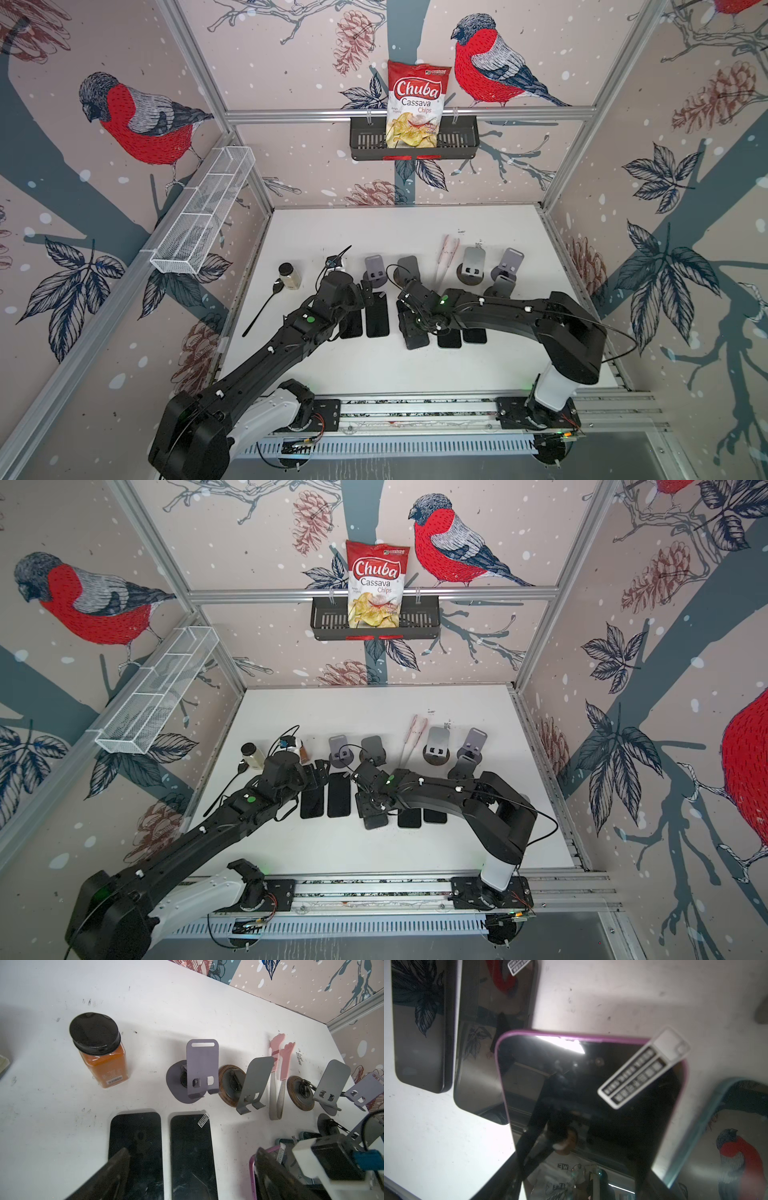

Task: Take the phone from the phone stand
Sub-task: 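Carry the purple-edged phone toward the robot and lower it flat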

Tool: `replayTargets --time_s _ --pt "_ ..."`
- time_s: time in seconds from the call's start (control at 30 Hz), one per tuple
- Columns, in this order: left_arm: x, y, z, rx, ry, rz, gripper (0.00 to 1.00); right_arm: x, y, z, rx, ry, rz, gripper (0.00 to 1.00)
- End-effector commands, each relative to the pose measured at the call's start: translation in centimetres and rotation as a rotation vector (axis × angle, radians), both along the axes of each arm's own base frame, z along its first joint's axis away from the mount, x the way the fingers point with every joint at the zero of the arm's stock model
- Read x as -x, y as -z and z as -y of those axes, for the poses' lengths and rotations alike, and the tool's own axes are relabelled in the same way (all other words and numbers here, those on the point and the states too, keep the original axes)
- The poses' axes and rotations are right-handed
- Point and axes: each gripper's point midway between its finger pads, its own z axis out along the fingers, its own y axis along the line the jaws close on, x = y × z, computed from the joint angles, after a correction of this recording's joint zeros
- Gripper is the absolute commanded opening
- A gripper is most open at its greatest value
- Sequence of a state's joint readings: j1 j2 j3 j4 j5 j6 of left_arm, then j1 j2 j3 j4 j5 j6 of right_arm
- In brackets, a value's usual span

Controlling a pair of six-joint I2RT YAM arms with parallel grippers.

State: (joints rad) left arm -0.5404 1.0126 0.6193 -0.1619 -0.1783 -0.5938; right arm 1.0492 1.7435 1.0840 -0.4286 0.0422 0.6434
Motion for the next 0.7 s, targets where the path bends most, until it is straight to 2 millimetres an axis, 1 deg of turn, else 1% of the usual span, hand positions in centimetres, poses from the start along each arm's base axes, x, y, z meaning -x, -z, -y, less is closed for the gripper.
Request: replayTargets --time_s 0.0,0.33,0.47,0.57,0.67 --pt "-0.5 -0.8 0.2 -0.002 0.010 0.044 0.94 0.1 0.2 -0.6 -0.004 -0.004 -0.018 0.66" --pt "-0.5 -0.6 0.0 -0.011 0.005 0.045 0.94 -0.5 2.0 -1.7 0.040 -0.029 -0.042 0.68" --pt "-0.7 -0.6 0.1 -0.022 0.008 0.042 0.94 -0.8 3.0 -1.4 0.058 -0.018 -0.057 0.68" --pt "-0.8 -0.5 0.1 -0.032 0.012 0.040 0.94 -1.2 3.6 -0.8 0.071 0.002 -0.073 0.70" --pt "-0.9 -0.5 0.2 -0.037 0.015 0.038 0.94 -1.3 4.0 -0.4 0.072 0.014 -0.089 0.72"
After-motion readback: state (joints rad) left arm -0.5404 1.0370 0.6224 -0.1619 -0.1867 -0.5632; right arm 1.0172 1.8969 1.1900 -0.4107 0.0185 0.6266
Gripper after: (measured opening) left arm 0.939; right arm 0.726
